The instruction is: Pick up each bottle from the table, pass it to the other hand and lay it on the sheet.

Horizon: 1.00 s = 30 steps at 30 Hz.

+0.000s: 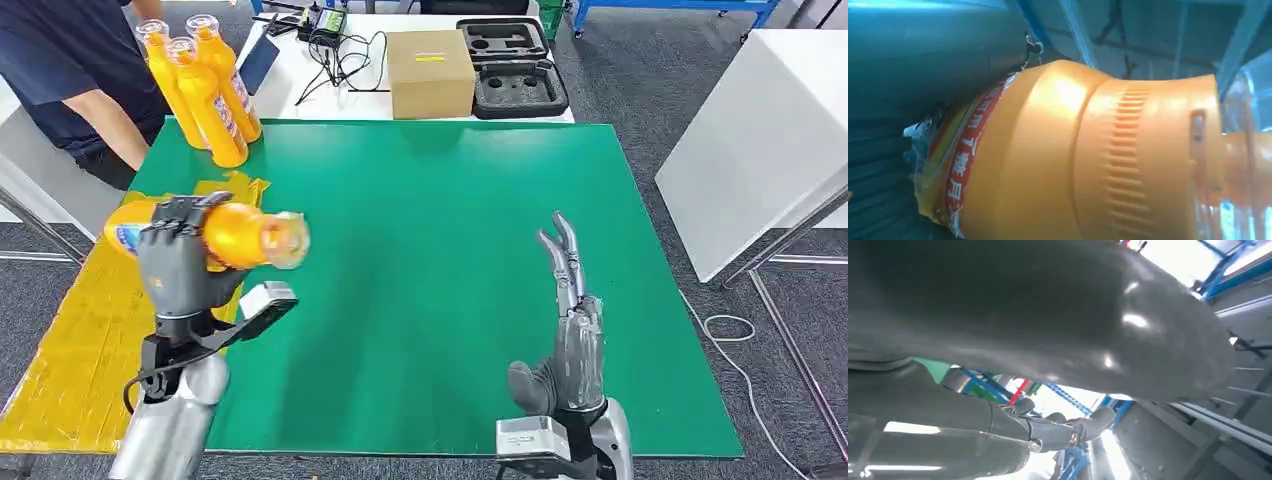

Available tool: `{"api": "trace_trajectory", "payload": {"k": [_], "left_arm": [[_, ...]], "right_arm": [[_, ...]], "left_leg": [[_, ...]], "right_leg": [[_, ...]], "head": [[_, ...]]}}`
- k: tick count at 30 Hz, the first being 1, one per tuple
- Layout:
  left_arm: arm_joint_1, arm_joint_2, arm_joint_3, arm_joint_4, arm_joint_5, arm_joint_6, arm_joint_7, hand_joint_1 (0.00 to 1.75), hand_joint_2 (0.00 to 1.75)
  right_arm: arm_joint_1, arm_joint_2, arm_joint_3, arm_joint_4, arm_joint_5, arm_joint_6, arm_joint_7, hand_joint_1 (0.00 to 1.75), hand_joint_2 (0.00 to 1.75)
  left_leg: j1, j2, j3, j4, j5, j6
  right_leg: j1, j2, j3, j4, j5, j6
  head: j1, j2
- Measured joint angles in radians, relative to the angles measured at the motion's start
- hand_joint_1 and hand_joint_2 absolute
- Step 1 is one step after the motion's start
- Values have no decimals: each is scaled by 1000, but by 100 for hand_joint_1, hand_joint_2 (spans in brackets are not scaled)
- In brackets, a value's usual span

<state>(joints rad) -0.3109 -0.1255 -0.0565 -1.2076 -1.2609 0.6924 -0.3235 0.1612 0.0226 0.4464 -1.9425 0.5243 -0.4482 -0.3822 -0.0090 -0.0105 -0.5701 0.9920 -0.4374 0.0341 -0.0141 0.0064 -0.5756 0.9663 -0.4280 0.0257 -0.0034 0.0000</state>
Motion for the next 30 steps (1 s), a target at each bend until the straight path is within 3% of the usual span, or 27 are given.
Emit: {"api": "trace_trajectory", "payload": {"k": [4,10,16,22,30], "left_arm": [[-51,-18,0,107,-137,2,47,175,175],[-136,-30,-44,303,-298,3,262,175,175],[-178,-25,-100,425,-305,5,316,175,175],[-203,2,-108,540,-307,6,390,175,175],[-220,51,-159,687,-308,6,511,175,175]], "right_arm": [[0,-24,-15,2,-24,-5,-29,0,0],[-10,-43,-39,-4,-13,-35,-25,0,0],[-10,-54,-53,-15,-10,-49,-26,0,0],[5,-59,-53,-33,17,-76,-45,0,0],[-21,-44,-48,-46,67,-73,16,0,0]], "left_leg": [[0,1,-1,0,0,0],[0,1,-1,0,0,0],[0,1,-1,0,0,0],[0,1,-1,0,0,0],[0,1,-1,0,0,0]], "right_leg": [[0,1,-1,0,0,0],[0,0,0,0,0,0],[0,0,0,0,0,0],[0,0,-1,0,0,0],[0,0,-1,0,0,0]], "head": [[0,0],[0,0],[0,0],[0,0],[0,0]]}}
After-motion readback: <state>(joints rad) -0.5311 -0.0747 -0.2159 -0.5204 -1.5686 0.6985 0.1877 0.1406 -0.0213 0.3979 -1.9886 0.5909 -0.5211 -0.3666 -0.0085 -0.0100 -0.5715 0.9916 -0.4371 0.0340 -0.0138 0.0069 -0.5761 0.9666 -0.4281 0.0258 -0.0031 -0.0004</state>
